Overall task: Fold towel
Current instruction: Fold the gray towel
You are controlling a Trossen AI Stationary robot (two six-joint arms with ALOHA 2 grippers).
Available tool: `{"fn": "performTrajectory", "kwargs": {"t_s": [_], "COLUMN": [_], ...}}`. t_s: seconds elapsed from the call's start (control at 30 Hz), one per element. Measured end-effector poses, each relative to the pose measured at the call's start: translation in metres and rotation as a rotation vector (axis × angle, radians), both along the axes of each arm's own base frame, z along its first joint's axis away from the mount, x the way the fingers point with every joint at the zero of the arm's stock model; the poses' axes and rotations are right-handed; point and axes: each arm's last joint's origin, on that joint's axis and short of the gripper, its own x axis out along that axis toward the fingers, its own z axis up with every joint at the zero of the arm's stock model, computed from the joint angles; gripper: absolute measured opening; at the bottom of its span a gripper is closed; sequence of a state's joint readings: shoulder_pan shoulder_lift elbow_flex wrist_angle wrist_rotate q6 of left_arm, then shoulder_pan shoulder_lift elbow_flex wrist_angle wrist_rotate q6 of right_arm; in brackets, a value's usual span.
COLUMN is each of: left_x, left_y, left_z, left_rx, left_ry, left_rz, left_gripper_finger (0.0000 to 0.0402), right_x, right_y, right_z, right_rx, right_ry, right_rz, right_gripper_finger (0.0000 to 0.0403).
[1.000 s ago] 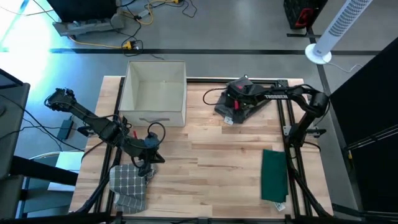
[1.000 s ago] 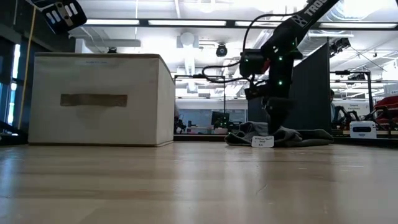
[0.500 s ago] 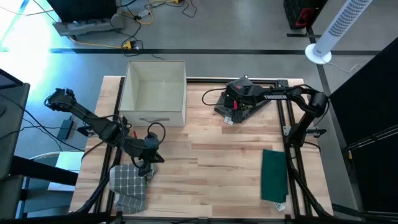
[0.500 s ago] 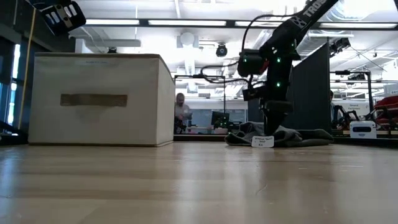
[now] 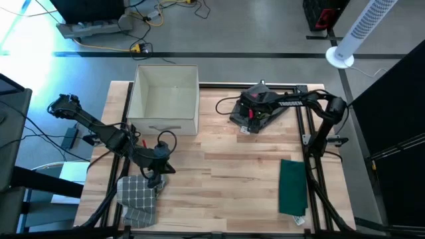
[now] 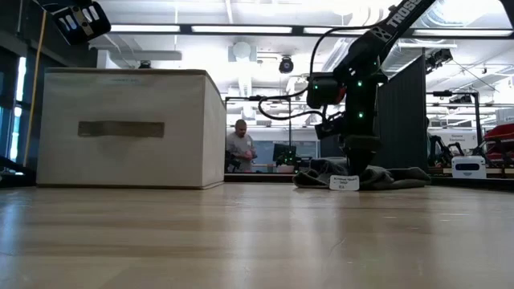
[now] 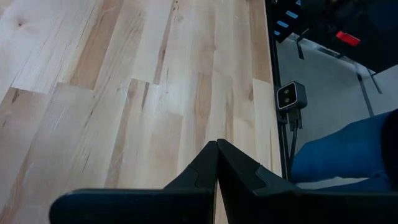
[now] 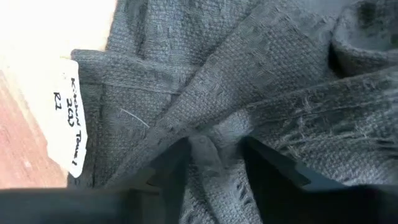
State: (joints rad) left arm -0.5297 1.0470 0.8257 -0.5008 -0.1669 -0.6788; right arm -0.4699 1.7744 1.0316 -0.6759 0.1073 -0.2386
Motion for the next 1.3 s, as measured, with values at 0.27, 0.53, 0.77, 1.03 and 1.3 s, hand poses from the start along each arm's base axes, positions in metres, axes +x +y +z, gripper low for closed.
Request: {"fn": "performTrajectory", "kwargs": {"t_s": [0.27, 0.53, 0.77, 1.03, 1.3], "left_x": [0.000, 0.000, 0.005, 0.011, 0.018], "left_y": [0.000, 0.001, 0.010, 0.024, 0.042], "left_z": [0.000, 0.000, 0.000, 0.000, 0.001], "left_rx": [0.001, 0.013, 0.018, 0.019, 0.021], "left_ry": [0.001, -0.002, -0.003, -0.002, -0.011], "left_rz": [0.000, -0.005, 0.039, 0.112, 0.199], "left_gripper_finger": [0.0000, 0.0000, 0.0000, 0.0000, 0.0000], "right_x": [0.006, 0.018, 0.009, -0.030, -0.066], "right_y": [-0.001, 0.017, 0.069, 0.149, 0.183], "right_z": [0.012, 0.099, 0.214, 0.330, 0.417], "right_rx": [0.067, 0.113, 0.124, 0.260, 0.032], "right_ry": [-0.030, -0.128, -0.284, -0.628, -1.180], "right_rz": [-0.054, -0.047, -0.014, 0.126, 0.180], "right_gripper_finger": [0.0010, 0.0008, 0.0008, 0.0008, 0.0008]}}
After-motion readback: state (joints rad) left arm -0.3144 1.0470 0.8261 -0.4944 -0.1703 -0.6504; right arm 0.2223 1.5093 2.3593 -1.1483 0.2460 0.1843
